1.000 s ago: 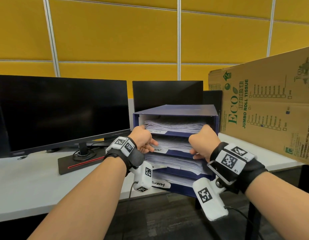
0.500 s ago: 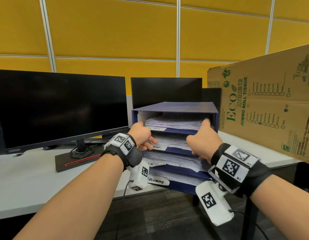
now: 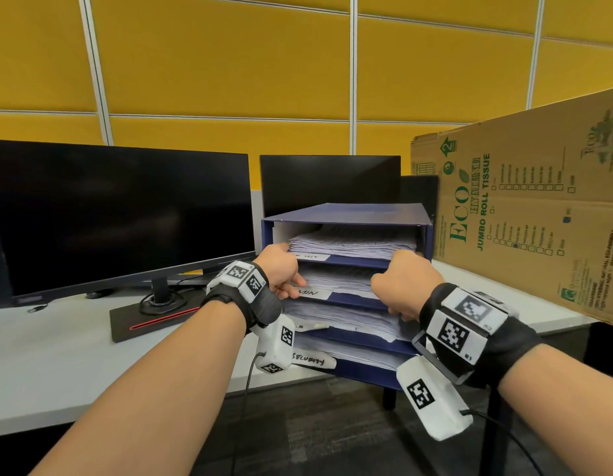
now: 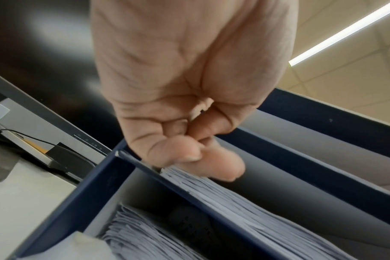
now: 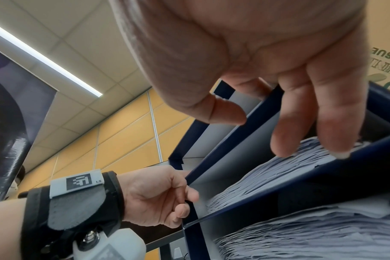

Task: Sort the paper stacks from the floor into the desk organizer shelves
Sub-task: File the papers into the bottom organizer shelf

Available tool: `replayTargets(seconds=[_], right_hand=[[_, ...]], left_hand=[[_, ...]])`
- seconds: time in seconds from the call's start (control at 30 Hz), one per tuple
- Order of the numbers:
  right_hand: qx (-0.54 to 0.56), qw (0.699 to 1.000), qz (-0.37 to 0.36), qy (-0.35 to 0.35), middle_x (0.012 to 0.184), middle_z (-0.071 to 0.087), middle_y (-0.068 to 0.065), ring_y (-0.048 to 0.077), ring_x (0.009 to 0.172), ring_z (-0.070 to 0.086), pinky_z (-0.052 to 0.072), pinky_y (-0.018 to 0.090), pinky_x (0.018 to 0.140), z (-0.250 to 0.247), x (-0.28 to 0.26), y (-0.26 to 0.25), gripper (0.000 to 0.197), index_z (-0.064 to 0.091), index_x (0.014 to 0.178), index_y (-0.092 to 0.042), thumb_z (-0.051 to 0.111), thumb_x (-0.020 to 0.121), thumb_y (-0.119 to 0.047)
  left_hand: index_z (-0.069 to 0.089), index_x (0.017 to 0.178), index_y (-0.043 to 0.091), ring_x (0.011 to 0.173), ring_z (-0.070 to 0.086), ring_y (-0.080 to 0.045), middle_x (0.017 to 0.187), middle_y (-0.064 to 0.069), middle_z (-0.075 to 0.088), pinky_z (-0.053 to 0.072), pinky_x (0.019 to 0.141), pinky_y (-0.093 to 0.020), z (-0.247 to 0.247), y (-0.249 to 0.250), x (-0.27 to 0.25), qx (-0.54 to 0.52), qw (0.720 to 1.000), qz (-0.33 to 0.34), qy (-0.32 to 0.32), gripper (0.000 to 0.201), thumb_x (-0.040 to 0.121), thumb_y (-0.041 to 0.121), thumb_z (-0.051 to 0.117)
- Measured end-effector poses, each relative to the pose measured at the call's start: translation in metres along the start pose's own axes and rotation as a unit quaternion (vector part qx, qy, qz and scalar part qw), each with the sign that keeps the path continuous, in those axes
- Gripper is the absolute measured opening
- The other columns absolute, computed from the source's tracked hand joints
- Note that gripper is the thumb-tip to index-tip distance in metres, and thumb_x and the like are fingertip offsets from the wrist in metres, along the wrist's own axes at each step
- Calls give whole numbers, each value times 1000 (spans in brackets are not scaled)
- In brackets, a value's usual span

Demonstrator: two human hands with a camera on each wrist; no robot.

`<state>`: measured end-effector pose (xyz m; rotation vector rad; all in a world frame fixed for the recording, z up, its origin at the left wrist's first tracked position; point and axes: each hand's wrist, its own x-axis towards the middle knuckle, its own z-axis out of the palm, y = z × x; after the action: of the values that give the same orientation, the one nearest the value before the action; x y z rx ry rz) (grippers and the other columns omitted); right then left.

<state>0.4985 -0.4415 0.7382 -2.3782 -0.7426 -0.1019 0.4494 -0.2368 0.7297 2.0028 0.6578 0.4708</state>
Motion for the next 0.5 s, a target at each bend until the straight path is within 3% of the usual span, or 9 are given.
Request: replayTargets(seconds=[0.1, 0.17, 0.23, 0.3, 0.37, 0.4, 0.47, 0.5], right_hand=[[-4, 1000, -10, 21, 76, 62, 11, 24, 65, 59, 49, 29, 60, 0, -4, 0, 13, 51, 74, -10, 49, 85, -17], [2, 998, -24, 59, 97, 62, 12, 26, 82, 60, 50, 31, 72, 2, -7, 2, 13, 55, 93, -11, 50, 84, -19], [17, 995, -44, 92, 124, 55, 11, 29, 103, 57, 49, 36, 89, 7, -11, 7, 36, 53, 119, -13, 52, 84, -19], [63, 989, -74, 113, 136, 50, 7, 27, 119, 51, 43, 35, 100, 11, -21, 13, 49, 49, 133, -15, 53, 85, -13], [102, 979, -114, 134, 128, 54, 4, 21, 114, 53, 43, 29, 96, 18, -32, 21, 42, 55, 125, -16, 54, 84, -8], [113, 975, -131, 140, 118, 58, 3, 19, 105, 55, 44, 27, 89, 23, -39, 26, 34, 60, 115, -18, 53, 84, -6], [114, 973, -150, 134, 100, 64, 0, 17, 89, 59, 45, 24, 78, 34, -47, 39, 24, 62, 97, -23, 51, 84, -6], [101, 977, -151, 115, 99, 65, -2, 17, 88, 61, 47, 25, 77, 41, -52, 46, 24, 62, 95, -25, 50, 85, -6]], left_hand=[[3, 155, 26, 40, 58, -17, 82, -11, 69, 44, 39, -20, -2, -2, -5, -18, 1000, 0, -12, 79, 89, -8, 32], [8, 154, 29, 46, 62, -20, 96, -13, 72, 48, 44, -25, -3, -7, -11, -45, 999, 12, 3, 81, 90, -7, 42], [25, 150, 27, 49, 65, -22, 109, -15, 70, 51, 46, -27, -7, -14, -19, -83, 994, 40, 60, 73, 89, -3, 53], [53, 128, 17, 48, 63, -21, 110, -17, 68, 49, 45, -26, -11, -21, -32, -105, 983, 74, 133, 45, 87, -1, 58], [61, 97, 15, 48, 59, -21, 100, -19, 69, 47, 45, -26, -14, -35, -47, -86, 975, 89, 182, 17, 87, 1, 58], [61, 88, 16, 49, 59, -21, 97, -18, 69, 46, 46, -25, -14, -45, -53, -58, 977, 90, 186, 15, 87, 2, 56], [63, 87, 19, 54, 61, -21, 98, -13, 69, 46, 47, -26, -12, -66, -61, 15, 986, 84, 145, 21, 89, 2, 50], [65, 93, 18, 58, 63, -22, 101, -10, 68, 47, 49, -27, -9, -76, -66, 55, 989, 73, 112, 26, 89, 1, 46]])
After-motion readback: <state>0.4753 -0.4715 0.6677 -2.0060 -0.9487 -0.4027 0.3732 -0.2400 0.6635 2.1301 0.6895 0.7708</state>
